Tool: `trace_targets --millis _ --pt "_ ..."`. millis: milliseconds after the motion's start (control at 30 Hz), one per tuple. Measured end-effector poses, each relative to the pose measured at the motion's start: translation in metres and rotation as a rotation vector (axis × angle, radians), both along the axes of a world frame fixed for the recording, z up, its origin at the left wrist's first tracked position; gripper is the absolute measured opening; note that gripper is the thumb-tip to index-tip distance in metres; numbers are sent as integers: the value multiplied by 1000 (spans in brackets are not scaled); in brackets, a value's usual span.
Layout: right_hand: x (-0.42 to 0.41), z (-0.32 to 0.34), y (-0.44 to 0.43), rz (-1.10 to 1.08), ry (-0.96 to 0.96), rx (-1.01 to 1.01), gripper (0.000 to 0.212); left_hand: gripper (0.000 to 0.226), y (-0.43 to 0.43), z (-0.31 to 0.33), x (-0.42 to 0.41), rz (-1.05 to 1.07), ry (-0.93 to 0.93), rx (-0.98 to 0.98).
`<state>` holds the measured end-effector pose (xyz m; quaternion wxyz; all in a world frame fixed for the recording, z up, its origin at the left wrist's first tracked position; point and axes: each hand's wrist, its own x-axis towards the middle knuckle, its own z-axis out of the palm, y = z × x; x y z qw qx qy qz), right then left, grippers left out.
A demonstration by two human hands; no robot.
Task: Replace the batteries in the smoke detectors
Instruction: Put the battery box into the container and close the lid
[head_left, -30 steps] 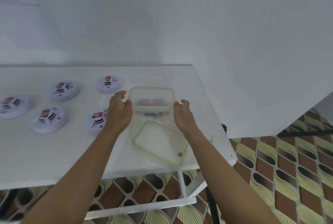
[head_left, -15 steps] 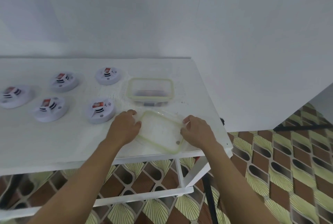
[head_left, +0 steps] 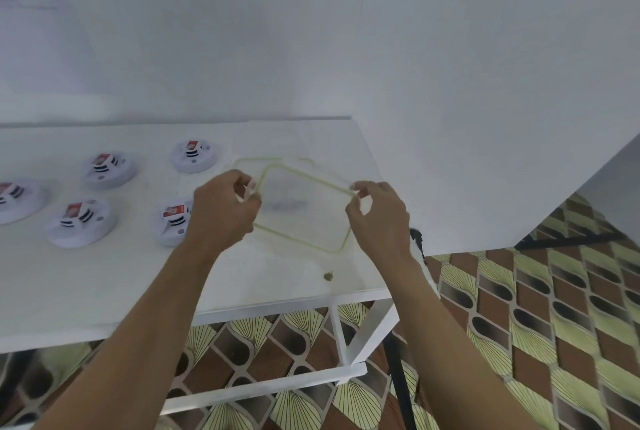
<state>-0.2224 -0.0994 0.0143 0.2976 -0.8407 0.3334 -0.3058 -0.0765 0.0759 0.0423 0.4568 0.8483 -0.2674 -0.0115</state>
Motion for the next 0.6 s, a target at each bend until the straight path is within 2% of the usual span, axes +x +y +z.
trace_targets --millis 200,333,367,433,467,533,600 --pt "23 18 1 -60 -374 -171 22 9 -17 28 15 -47 376 -630" --pt "49 15 2 1 -538 -125 24 18 -27 41 25 -55 642 -908" --pt "57 13 2 32 -558 -123 25 15 -31 41 29 -42 662 -916" --pt "73 9 3 94 -593 -98 27 5 -38 33 41 16 586 -820" --pt "80 9 5 121 -611 -59 32 12 -41 28 47 52 523 -757" --pt "94 10 4 157 -657 115 45 29 -46 22 60 95 447 -687" --pt "108 12 0 150 -690 384 42 39 -50 19 73 107 404 -662"
